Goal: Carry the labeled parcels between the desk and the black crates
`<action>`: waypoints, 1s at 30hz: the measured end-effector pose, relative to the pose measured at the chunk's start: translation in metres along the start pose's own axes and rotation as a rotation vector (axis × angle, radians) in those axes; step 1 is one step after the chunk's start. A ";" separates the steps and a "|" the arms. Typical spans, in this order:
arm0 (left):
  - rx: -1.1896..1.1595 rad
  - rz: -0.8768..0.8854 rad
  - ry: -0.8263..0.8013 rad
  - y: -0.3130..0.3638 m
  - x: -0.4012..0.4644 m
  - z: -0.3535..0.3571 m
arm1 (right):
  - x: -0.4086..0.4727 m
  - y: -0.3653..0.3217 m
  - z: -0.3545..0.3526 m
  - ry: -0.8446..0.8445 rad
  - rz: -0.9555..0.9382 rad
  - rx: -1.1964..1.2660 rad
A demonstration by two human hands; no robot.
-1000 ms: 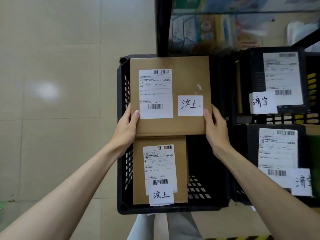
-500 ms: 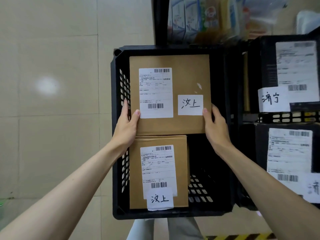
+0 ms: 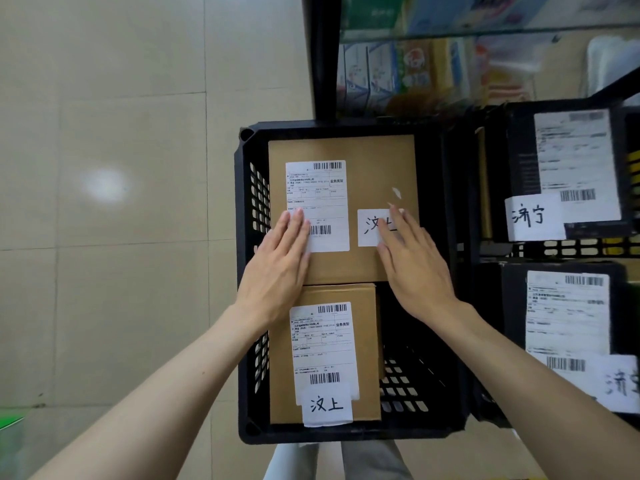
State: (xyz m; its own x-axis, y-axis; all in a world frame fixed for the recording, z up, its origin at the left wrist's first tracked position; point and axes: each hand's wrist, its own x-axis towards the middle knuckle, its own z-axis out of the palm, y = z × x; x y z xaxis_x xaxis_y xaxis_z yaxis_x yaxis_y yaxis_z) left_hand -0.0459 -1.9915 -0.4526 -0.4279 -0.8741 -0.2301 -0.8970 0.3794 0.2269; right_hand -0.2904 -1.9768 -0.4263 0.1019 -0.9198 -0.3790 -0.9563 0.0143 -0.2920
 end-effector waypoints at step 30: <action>0.248 -0.047 0.361 0.156 -0.058 -0.699 | -0.152 -0.187 -0.620 0.610 -0.209 -0.185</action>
State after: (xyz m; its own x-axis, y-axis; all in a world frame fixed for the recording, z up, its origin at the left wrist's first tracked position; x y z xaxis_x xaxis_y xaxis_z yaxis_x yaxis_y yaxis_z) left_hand -0.0837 -2.0934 0.2575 -0.3592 -0.9255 0.1202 -0.9329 0.3595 -0.0197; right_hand -0.2972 -2.0828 0.2304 0.1693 -0.9536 0.2490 -0.9700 -0.2060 -0.1292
